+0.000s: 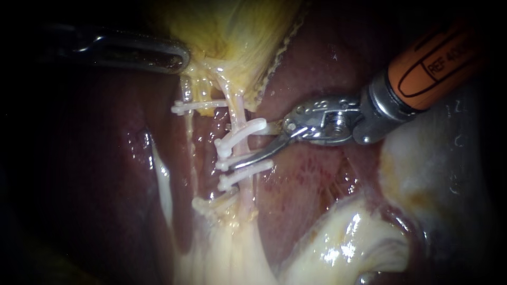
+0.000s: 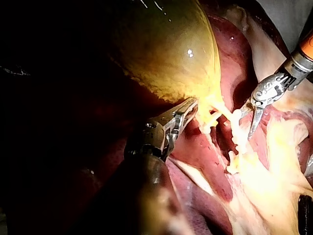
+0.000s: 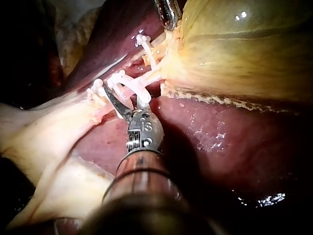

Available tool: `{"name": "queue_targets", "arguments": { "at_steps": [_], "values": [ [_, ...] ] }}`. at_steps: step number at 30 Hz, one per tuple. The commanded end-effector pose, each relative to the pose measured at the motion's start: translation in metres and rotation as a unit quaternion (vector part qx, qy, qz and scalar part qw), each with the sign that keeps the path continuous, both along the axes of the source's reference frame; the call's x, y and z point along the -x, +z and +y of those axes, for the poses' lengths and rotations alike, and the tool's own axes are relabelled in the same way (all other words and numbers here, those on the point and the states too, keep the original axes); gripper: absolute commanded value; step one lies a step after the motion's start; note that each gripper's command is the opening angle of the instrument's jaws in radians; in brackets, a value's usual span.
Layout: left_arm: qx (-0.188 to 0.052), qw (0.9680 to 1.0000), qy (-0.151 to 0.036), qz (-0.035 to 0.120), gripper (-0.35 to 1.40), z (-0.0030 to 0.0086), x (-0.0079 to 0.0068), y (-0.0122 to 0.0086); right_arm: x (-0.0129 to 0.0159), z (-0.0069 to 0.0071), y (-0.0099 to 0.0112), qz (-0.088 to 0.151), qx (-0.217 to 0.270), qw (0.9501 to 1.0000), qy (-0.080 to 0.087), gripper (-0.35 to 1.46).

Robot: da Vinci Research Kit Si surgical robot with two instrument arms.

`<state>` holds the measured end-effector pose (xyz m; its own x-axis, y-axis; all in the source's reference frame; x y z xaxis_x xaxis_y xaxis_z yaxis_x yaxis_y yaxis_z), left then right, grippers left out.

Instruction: Go to the cutting position right tube

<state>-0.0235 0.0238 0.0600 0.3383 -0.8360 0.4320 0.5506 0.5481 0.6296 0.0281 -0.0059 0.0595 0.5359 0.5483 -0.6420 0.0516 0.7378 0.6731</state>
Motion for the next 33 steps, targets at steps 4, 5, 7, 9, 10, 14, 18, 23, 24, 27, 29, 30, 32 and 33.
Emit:
{"name": "queue_targets", "arguments": {
  "at_steps": [4,5,7,9,10,14,18,23,24,27,29,30,32,33],
  "values": [
    [0.0,1.0,0.0,0.0,-0.35,0.0,0.0,0.0,0.0,-0.0002,0.0001,0.001,-0.025,0.9997,-0.001,1.4],
    [0.0,1.0,0.0,0.0,-0.35,0.0,0.0,0.0,0.0,-0.0002,0.0001,0.003,-0.032,0.9995,-0.002,1.4],
    [0.0,1.0,0.0,0.0,-0.35,0.0,0.0,0.0,-0.0001,-0.0004,0.0,0.006,-0.048,0.9988,-0.003,1.4],
    [0.0,1.0,0.0,0.0,-0.35,0.0,0.0,0.0,-0.0002,-0.0005,-0.0001,0.012,-0.06,0.9981,-0.005,1.38],
    [0.0,1.0,0.0,0.0,-0.35,0.0,0.0,0.0,-0.0003,-0.0006,-0.0001,0.013,-0.065,0.9978,-0.003,1.38],
    [0.0,1.0,0.0,0.0,-0.35,0.0,0.0,0.0,-0.0009,-0.0009,-0.0003,0.021,-0.092,0.9955,-0.005,1.38],
    [0.0,1.0,0.0,0.0,-0.35,0.0,0.0,0.0,-0.0014,-0.0016,-0.0003,0.03,-0.111,0.993,-0.027,1.33],
    [0.0,1.0,0.0,0.0,-0.35,-0.0001,0.0,-0.0001,-0.0026,-0.0019,-0.0002,0.049,-0.112,0.9924,-0.019,1.35],
    [0.0,1.0,0.0,0.0,-0.35,-0.0001,0.0,-0.0001,-0.003,-0.0018,-0.0002,0.055,-0.114,0.9919,-0.015,1.35],
    [0.0,1.0,0.0,0.0,-0.35,-0.0001,0.0001,-0.0001,-0.0038,-0.0017,-0.0001,0.067,-0.115,0.9911,0.002,1.37],
    [0.0,1.0,0.0,0.0,-0.35,-0.0001,0.0001,-0.0001,-0.0046,-0.0016,0.0,0.077,-0.116,0.9901,0.016,1.4],
    [0.0,1.0,0.0,0.0,-0.35,-0.0001,0.0001,-0.0001,-0.0049,-0.0016,0.0001,0.084,-0.118,0.9892,0.022,1.42],
    [0.0,1.0,0.0,0.0,-0.35,-0.0001,0.0001,-0.0001,-0.0056,-0.0017,0.0003,0.101,-0.122,0.9868,0.033,1.43],
    [0.0,1.0,0.0,0.0,-0.35,-0.0001,0.0001,-0.0001,-0.0058,-0.0017,0.0004,0.108,-0.124,0.9857,0.037,1.43]
  ]
}}
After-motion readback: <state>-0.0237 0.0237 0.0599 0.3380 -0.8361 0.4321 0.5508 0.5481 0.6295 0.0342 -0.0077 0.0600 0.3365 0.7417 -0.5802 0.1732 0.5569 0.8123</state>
